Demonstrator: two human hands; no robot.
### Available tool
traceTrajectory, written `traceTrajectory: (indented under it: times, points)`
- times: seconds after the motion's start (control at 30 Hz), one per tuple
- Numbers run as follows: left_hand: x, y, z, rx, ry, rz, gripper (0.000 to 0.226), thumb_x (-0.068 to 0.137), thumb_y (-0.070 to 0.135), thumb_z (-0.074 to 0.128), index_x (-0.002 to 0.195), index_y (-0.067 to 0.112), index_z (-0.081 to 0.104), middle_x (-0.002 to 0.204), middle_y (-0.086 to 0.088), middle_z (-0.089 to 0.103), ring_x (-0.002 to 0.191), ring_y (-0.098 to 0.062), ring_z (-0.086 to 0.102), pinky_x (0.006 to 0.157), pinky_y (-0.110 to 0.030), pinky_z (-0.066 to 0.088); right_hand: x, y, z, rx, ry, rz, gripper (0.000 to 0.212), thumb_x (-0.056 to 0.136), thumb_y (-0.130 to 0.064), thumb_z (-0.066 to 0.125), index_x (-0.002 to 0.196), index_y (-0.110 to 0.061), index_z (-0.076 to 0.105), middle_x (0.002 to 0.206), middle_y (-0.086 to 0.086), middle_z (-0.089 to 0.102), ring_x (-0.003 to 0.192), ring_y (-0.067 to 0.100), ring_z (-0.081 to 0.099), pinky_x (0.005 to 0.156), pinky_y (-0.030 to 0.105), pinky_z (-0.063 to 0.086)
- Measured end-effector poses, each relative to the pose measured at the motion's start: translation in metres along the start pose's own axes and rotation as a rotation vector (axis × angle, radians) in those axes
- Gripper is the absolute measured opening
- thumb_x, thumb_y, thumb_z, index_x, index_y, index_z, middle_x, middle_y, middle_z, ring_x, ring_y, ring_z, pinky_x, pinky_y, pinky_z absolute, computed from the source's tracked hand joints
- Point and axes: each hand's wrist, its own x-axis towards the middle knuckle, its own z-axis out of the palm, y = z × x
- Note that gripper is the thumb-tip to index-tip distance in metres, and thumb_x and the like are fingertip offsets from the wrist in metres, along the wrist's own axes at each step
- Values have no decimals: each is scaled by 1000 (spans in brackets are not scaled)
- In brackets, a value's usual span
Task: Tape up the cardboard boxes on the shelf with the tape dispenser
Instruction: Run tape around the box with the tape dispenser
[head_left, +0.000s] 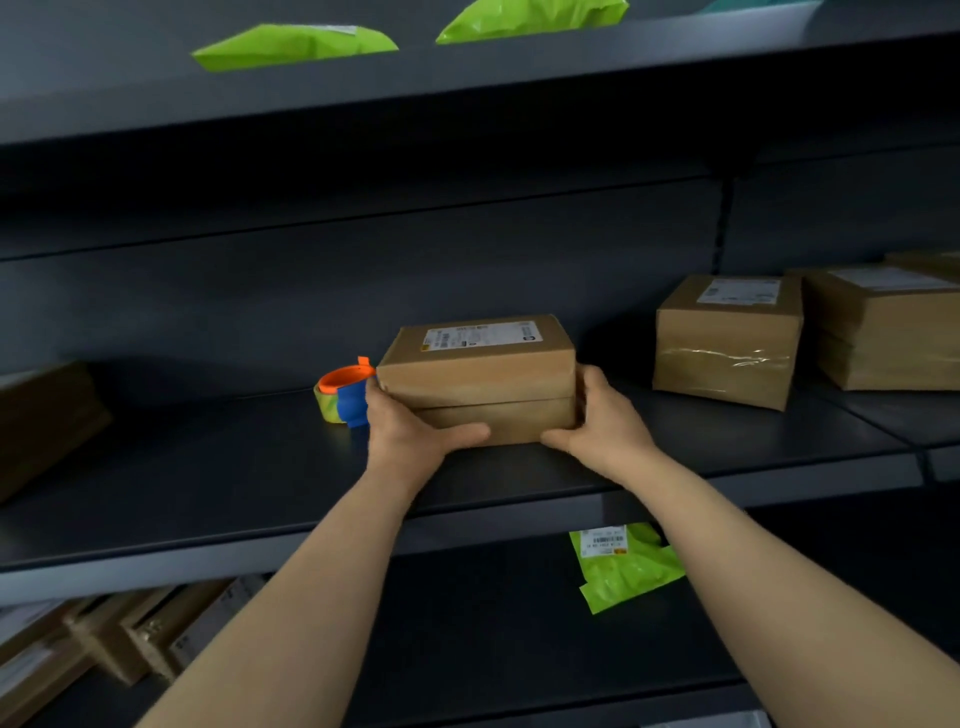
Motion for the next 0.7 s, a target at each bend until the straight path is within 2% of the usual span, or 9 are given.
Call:
traceTrajectory:
  times: [0.07,0.17,0.27,0.33,0.37,0.47,0.57,0.63,0.7]
  points:
    - [-7,7,11,26,81,-51,138,39,45,96,145,14,14,145,-3,32,137,-25,31,113,-42,32,-2,-12,4,-46,99,32,77,68,-52,81,125,-19,40,123,0,55,116,22,53,90,32,45]
    - [-9,3,11,134,147,26,107,50,46,92,130,10,31,132,-4,47,125,-26,45,100,-38,41,-5,-19,6,-75,185,17,67,73,-50,78,121,-16,45,122,5,60,114,27,57,90,35,48]
    - [7,-16,-15,123,32,71,73,66,32,87,124,14,47,112,5,56,106,-16,53,92,-31,44,-3,-2,-5,213,26,4,56,82,-34,75,131,-18,52,128,2,62,119,19,58,100,39,48]
    - [19,-27,-33,-35,-115,18,64,71,20,84,127,18,52,116,6,62,111,-17,58,99,-34,45,-7,1,-18,502,-72,47,51,86,-49,64,128,-20,59,126,-1,63,120,16,57,102,37,46]
    - [21,-28,-38,-160,-175,-4,66,70,19,84,128,20,54,117,4,65,113,-18,60,99,-36,46,-5,0,-21,600,-78,91,60,85,-62,54,129,-21,59,129,-4,61,121,14,55,104,37,42]
    - [18,-18,-40,-414,-210,-30,79,57,47,88,125,25,57,117,5,67,109,-14,63,96,-31,46,9,-15,-14,664,-35,153,84,79,-85,35,145,-34,41,141,-17,42,132,7,35,114,39,24]
    - [10,-8,-29,-461,-182,-71,65,68,48,80,123,27,52,113,11,61,101,-5,57,83,-19,42,18,-32,7,765,-168,190,115,53,-97,49,150,-42,25,147,-12,42,134,14,40,115,45,27]
    - [11,-13,-22,-363,-105,-56,65,69,43,82,123,24,51,114,9,62,105,-11,59,91,-26,47,17,-32,10,801,-230,182,121,47,-92,60,151,-40,23,136,-3,53,121,19,52,108,47,38]
    - [12,-15,-21,-239,-76,-37,69,72,42,81,129,21,47,120,5,60,111,-15,56,100,-33,44,12,-34,5,771,-249,183,120,50,-90,60,151,-37,24,135,-5,53,121,16,51,110,43,36]
